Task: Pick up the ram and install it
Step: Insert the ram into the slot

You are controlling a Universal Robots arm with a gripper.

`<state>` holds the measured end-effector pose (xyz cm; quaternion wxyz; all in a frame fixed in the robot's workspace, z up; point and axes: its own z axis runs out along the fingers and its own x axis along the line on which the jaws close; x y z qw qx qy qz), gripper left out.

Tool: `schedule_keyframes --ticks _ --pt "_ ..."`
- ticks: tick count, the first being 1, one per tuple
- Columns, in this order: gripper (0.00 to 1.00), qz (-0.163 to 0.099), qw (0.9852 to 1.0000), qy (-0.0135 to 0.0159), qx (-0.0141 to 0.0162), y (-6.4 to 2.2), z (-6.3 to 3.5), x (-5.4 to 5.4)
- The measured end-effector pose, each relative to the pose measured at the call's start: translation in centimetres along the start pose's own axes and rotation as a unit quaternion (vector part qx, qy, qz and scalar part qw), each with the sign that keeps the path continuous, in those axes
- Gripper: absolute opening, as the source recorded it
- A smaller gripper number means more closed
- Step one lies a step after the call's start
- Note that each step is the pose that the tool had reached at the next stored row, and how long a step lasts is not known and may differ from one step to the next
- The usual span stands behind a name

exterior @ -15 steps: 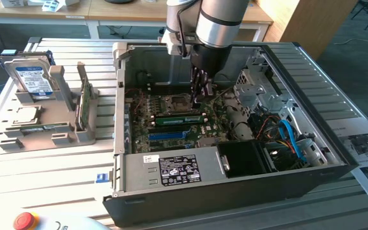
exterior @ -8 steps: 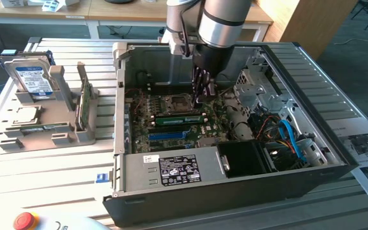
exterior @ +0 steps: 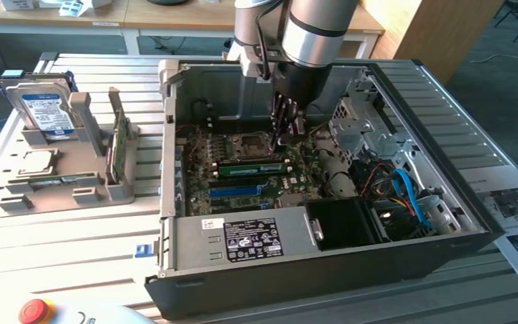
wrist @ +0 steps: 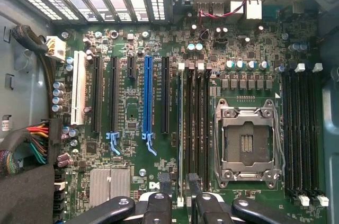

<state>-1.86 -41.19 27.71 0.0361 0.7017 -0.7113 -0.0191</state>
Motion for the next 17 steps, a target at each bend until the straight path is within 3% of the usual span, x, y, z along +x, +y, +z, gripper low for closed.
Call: schedule_keyframes --ticks 7,17 --pt "0.25 0.0 1.0 -0.0001 0.002 0.12 0.01 -0.01" --pt "0.25 0.0 0.9999 0.0001 0.0111 0.6 0.04 -0.1"
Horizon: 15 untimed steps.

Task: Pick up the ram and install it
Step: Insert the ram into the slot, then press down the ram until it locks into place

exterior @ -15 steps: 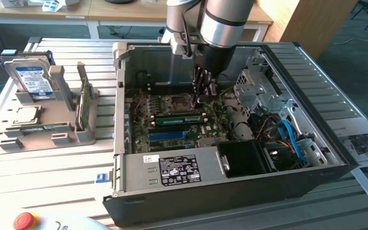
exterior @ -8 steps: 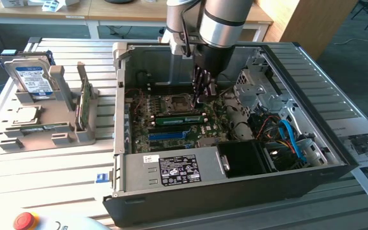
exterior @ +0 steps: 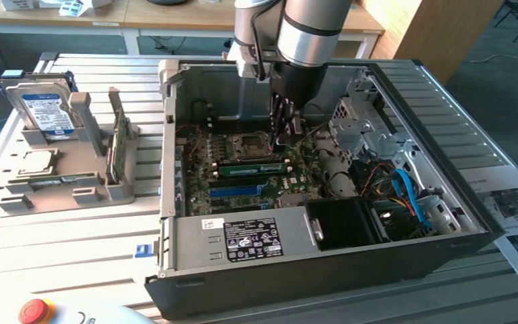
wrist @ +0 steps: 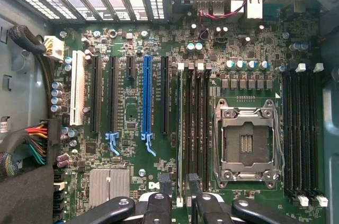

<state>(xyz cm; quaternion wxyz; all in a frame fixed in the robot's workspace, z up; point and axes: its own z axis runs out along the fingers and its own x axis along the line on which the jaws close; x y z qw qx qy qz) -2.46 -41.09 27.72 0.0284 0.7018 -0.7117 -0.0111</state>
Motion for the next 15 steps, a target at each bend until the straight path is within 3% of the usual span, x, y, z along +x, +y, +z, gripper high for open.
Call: schedule_keyframes --ticks 7,15 --pt "0.25 0.0 1.0 0.0002 0.0064 0.37 0.03 -0.08" --pt "0.25 0.0 1.0 0.0003 0.0067 0.38 0.02 -0.08"
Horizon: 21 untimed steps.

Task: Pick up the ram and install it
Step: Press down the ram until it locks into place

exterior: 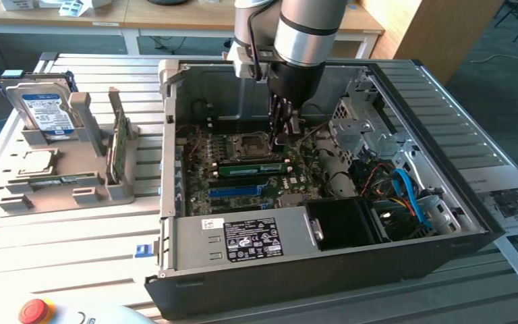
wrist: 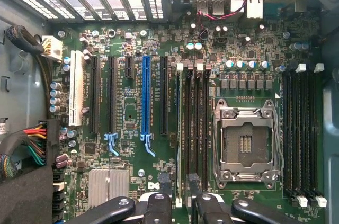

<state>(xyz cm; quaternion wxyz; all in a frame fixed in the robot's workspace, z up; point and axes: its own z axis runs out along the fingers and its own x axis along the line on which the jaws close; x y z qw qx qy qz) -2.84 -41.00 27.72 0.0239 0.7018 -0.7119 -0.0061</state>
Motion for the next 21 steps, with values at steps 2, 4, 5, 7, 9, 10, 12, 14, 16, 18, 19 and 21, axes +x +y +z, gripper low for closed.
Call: schedule_keyframes --ticks 2,4,5,7,9,10,12,14,16,18,19,21 --pt "0.25 0.0 1.0 0.0 0.0 0.0 0.0 0.0" --pt "0.25 0.0 1.0 0.0 0.0 0.0 0.0 0.0" --pt "0.25 0.0 1.0 0.0 0.0 0.0 0.0 0.0" --pt "0.24 0.0 1.0 0.0 0.0 0.0 0.0 0.0" --pt "0.11 0.0 1.0 0.0 0.0 0.0 0.0 0.0" --pt "0.1 0.0 1.0 0.0 0.0 0.0 0.0 0.0" --pt "0.1 0.0 1.0 0.0 0.0 0.0 0.0 0.0" --pt "0.1 0.0 1.0 0.0 0.0 0.0 0.0 0.0" --pt "0.1 0.0 1.0 0.0 0.0 0.0 0.0 0.0" --pt "0.1 0.0 1.0 0.0 0.0 0.0 0.0 0.0" --pt "0.1 0.0 1.0 0.0 0.0 0.0 0.0 0.0" --pt "0.1 0.0 1.0 0.0 0.0 0.0 0.0 0.0"
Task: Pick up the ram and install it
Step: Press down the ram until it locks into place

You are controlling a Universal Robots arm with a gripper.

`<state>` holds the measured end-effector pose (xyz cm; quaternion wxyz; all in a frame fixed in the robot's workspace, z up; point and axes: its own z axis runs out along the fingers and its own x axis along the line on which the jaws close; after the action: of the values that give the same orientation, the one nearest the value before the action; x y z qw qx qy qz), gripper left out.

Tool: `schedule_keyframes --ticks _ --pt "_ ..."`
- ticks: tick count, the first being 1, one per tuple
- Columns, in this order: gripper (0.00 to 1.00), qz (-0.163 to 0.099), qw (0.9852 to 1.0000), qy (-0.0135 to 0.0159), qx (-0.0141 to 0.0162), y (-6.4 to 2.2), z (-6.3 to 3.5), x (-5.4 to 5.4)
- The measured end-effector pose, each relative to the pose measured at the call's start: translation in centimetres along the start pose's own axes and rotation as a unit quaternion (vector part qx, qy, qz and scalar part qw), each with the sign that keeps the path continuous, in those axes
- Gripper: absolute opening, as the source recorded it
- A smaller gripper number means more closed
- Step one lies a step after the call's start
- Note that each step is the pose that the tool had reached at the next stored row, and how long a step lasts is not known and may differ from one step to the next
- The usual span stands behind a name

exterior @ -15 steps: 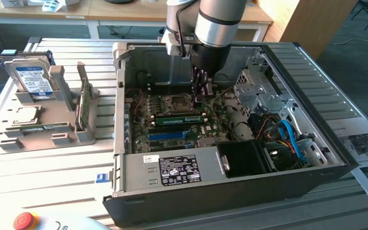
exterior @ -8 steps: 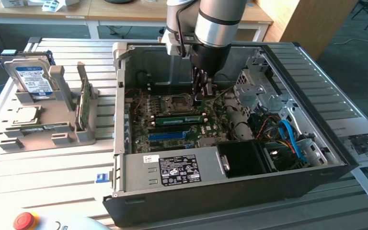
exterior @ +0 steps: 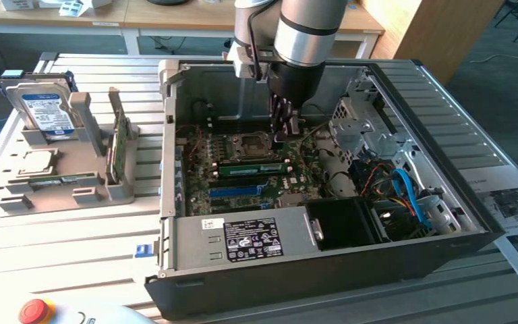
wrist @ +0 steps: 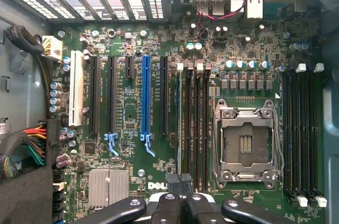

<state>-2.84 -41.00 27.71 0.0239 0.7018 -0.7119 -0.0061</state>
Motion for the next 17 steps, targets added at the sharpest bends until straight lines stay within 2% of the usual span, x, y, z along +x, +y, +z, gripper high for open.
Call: schedule_keyframes --ticks 4,17 --pt "0.1 0.0 1.0 0.0001 0.0 -0.36 -0.02 0.0" --pt "0.1 0.0 1.0 0.0 0.0 -2.86 -0.12 0.0"
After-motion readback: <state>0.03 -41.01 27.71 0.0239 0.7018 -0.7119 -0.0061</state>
